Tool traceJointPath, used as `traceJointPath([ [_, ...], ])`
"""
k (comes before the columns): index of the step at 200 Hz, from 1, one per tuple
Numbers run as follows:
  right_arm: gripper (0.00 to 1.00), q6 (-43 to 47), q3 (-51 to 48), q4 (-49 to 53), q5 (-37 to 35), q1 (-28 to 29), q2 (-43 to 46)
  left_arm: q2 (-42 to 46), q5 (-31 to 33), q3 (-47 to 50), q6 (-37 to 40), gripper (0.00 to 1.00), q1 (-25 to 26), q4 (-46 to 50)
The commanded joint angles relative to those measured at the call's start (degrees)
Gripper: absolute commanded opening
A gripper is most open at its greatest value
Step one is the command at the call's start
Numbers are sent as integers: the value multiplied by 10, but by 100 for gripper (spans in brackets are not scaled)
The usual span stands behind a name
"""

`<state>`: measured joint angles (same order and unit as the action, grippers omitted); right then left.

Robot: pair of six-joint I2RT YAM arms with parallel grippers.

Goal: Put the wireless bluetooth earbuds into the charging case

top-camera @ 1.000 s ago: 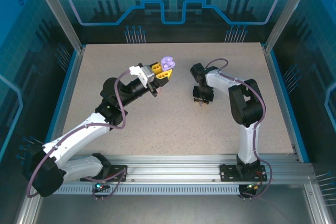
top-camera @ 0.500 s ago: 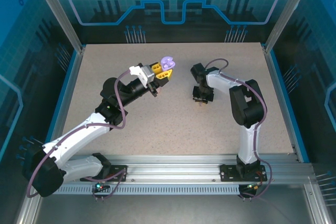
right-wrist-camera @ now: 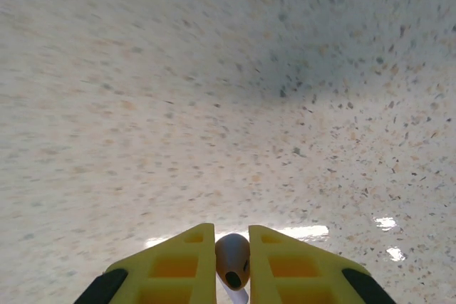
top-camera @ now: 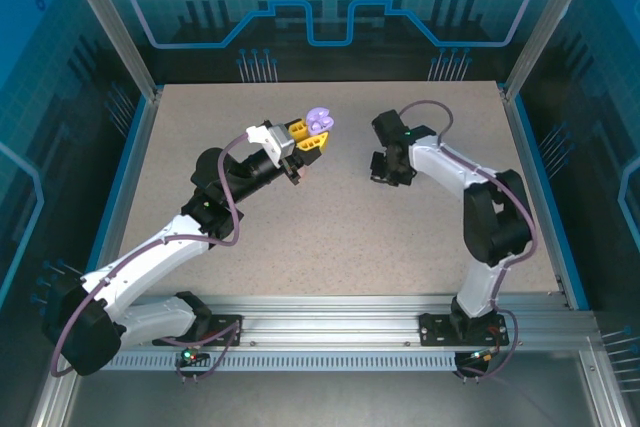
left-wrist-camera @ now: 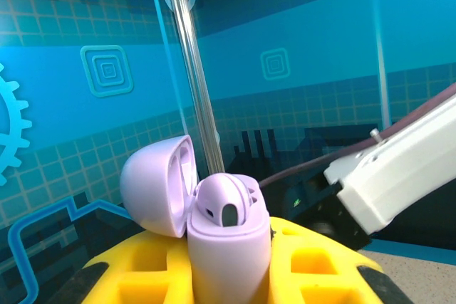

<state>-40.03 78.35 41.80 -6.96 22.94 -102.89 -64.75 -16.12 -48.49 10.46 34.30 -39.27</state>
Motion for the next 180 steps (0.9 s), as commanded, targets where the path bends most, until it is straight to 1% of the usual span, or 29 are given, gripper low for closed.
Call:
traceJointPath([
  [1,15,11,16,-7,19,3,55,14,1,-5,-10,0,4,-18],
  [39,15,26,59,-4,60,2,133,14,-1,-13,-16,0,4,-18],
  [92,16,47,121,-12,106,2,220,9,-1,-14,-17,0,4,-19],
  [140,17,40,137,-74,166,5,278,1,-10,-15,-16,0,5,-18],
  [180,17,39,152,-132,190,32,303,-7,-8,-15,-20,0,6,-23],
])
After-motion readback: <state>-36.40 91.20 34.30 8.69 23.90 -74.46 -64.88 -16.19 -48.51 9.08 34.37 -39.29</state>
